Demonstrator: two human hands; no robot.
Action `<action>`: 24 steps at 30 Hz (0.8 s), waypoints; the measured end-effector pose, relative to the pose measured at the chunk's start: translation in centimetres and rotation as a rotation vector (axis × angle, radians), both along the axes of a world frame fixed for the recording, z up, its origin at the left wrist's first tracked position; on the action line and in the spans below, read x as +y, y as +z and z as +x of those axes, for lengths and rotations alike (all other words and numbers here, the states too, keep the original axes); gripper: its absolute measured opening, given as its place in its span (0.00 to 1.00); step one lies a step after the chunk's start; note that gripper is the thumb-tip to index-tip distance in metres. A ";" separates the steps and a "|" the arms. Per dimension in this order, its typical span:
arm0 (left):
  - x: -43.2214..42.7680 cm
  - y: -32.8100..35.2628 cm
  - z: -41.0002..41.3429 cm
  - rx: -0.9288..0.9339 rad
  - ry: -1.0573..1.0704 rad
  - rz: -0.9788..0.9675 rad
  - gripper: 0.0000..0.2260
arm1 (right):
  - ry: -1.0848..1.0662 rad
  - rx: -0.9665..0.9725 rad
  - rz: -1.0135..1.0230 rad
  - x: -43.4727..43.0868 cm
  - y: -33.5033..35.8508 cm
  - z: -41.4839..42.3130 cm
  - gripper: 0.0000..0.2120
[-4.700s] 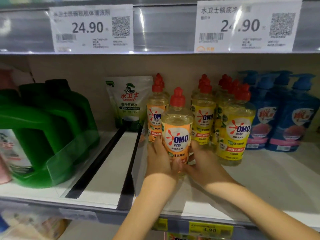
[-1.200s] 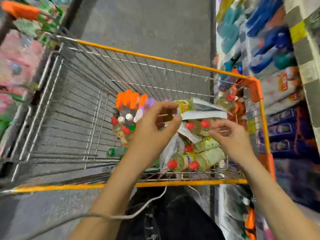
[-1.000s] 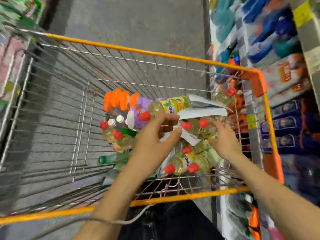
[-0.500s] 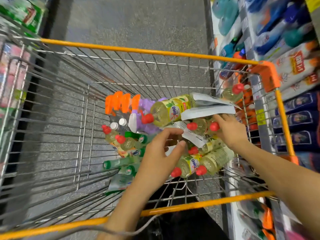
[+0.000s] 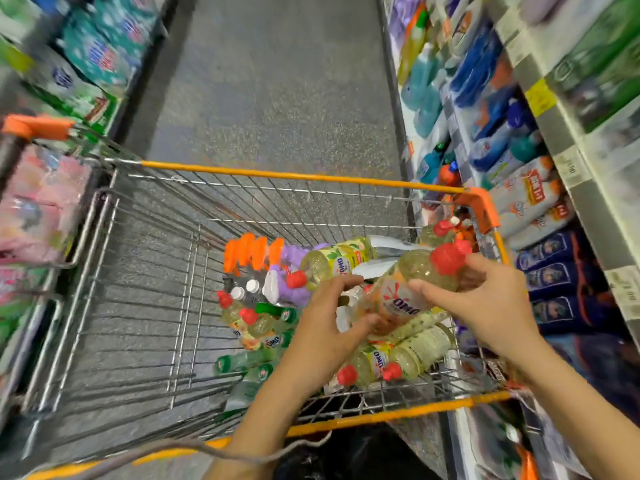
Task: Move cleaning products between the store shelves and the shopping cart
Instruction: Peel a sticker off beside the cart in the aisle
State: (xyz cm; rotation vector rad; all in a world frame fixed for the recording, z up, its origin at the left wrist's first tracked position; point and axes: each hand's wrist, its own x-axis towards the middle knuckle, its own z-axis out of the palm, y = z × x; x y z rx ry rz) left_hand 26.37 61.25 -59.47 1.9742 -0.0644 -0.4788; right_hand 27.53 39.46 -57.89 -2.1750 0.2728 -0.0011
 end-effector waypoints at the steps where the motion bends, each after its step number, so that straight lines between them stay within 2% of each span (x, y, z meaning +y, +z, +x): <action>1: 0.0 0.7 -0.1 -0.005 -0.035 0.020 0.21 | 0.010 0.000 0.081 0.4 1.6 -0.2 0.31; 3: 0.1 2.2 -0.3 0.035 -0.109 -0.028 0.23 | 0.066 -0.027 0.199 1.4 4.8 -0.5 0.24; 5: 0.3 4.1 -0.8 0.105 -0.129 -0.175 0.20 | 0.146 -0.053 0.305 2.3 7.8 -0.7 0.21; 9: 0.4 6.9 -2.0 0.030 -0.005 -0.328 0.16 | 0.159 -0.070 0.522 3.3 9.6 -1.0 0.31; 12: -0.6 8.1 -2.9 0.082 0.192 -0.468 0.22 | 0.135 -0.027 0.689 4.9 8.9 -2.1 0.39; 15: -1.0 8.6 -2.9 0.079 0.295 -0.535 0.25 | 0.134 0.018 0.845 7.3 8.0 -4.0 0.32; 19: -0.6 9.4 -3.2 0.033 0.292 -0.574 0.22 | 0.059 -0.038 0.977 9.0 7.8 -5.8 0.42; 24: -0.6 10.3 -4.5 0.081 0.296 -0.619 0.18 | 0.015 -0.048 1.063 9.2 8.4 -7.6 0.44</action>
